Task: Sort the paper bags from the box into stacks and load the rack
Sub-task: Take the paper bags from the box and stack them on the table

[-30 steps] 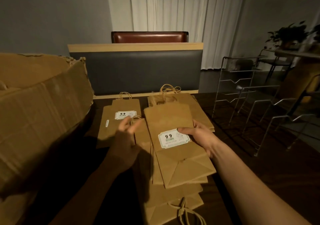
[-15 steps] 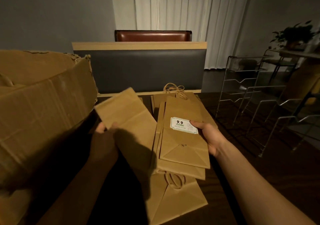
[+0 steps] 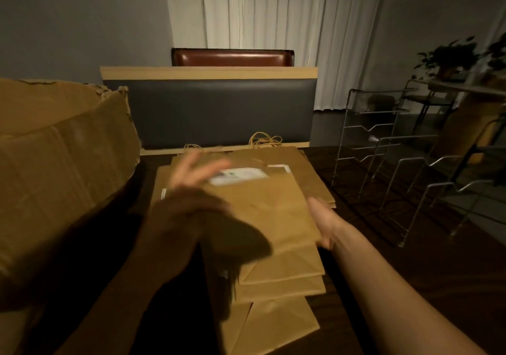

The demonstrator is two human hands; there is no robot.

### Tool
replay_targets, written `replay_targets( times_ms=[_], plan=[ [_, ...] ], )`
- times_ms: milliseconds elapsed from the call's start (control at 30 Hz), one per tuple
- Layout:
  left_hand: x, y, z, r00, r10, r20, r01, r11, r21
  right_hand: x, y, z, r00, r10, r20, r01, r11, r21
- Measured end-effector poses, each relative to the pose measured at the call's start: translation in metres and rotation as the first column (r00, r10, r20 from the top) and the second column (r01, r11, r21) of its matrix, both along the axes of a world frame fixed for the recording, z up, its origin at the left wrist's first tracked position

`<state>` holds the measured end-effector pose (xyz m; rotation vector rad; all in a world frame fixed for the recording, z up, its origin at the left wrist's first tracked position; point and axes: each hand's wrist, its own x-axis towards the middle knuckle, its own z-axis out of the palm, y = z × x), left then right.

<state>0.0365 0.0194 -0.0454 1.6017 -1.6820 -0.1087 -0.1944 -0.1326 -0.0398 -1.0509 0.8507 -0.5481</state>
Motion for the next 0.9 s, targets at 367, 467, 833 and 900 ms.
replay_targets(
  times_ms=[367, 467, 833, 900],
  plan=[
    [-0.033, 0.008, -0.001, 0.914, 0.330, -0.237, -0.292, 0.939, 0.180, -0.003, -0.005, 0.001, 0.995, 0.008, 0.098, -0.010, 1.000, 0.014],
    [-0.015, 0.016, 0.001, 0.713, 0.500, -0.491, -0.378, 0.864, 0.332, -0.008, -0.009, 0.005, 0.992, -0.052, 0.115, 0.028, 0.979, 0.202],
    [-0.046, 0.026, 0.002, 0.872, 0.280, -0.401, -0.109, 0.911, 0.398, 0.015, 0.013, -0.004, 0.986, 0.089, 0.140, -0.092, 0.996, 0.016],
    [-0.047, 0.022, -0.005, 0.829, 0.279, -0.486, -0.102, 0.928, 0.358, 0.013, 0.014, 0.000, 0.983, 0.071, 0.171, -0.076, 0.997, 0.025]
  ],
)
